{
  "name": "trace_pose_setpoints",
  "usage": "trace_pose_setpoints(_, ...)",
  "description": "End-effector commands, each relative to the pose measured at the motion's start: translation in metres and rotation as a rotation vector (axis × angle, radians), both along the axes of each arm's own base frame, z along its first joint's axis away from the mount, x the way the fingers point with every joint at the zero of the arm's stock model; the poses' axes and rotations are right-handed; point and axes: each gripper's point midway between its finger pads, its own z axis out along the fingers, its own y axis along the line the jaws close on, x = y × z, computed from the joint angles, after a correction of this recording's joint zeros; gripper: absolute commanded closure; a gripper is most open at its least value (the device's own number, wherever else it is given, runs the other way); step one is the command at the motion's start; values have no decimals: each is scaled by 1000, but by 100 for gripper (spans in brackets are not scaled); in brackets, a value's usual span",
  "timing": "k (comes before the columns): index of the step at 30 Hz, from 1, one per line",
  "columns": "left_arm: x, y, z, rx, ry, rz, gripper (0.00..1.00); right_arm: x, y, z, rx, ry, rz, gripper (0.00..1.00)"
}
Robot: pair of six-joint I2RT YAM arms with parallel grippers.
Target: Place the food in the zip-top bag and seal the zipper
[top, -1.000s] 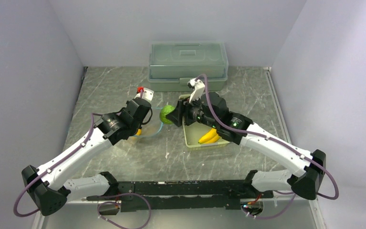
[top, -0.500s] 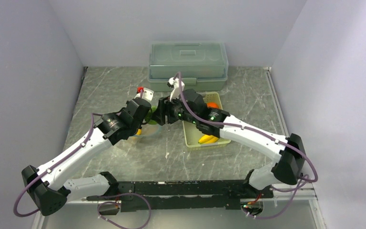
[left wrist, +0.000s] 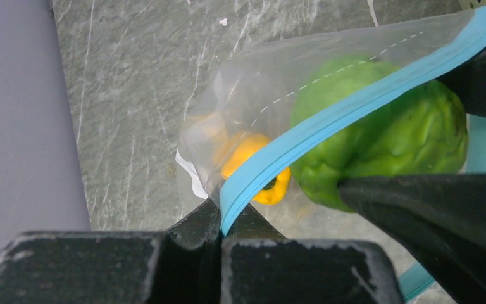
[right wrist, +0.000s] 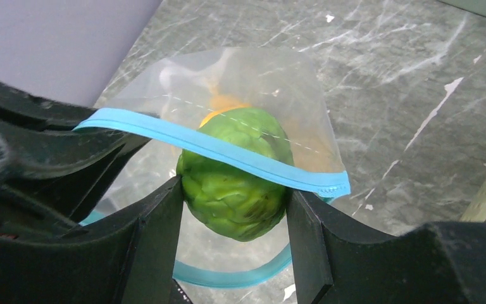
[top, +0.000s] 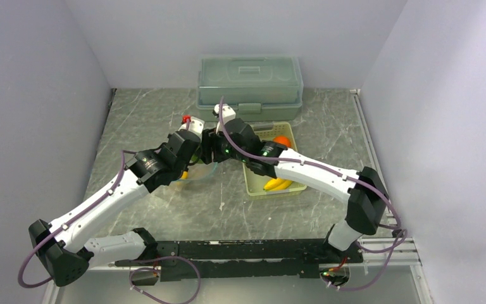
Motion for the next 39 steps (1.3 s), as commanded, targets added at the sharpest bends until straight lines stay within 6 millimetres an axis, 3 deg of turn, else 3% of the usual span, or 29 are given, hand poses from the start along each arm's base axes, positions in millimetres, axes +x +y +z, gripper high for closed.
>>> trace_pose_setpoints(1, 2, -4, 13, -49, -42, -5, 97, 21, 5, 32, 63, -73, -85, 51)
trace_pose_setpoints(12, 3, -5, 12, -45, -41, -2, 97, 25, 6, 30, 68, -65, -116, 22)
trace_pose_setpoints(27, 3, -4, 10, -37, -37, 2, 96, 0, -15, 56, 131, -74, -70, 21)
trace_pose_setpoints(33, 4, -5, 8, -31, -30, 3, 96, -18, -36, 74, 167, -93, -49, 21)
trace_pose_setpoints(39, 4, -5, 7, -29, -27, 4, 96, -23, -67, 79, 144, -123, -111, 21)
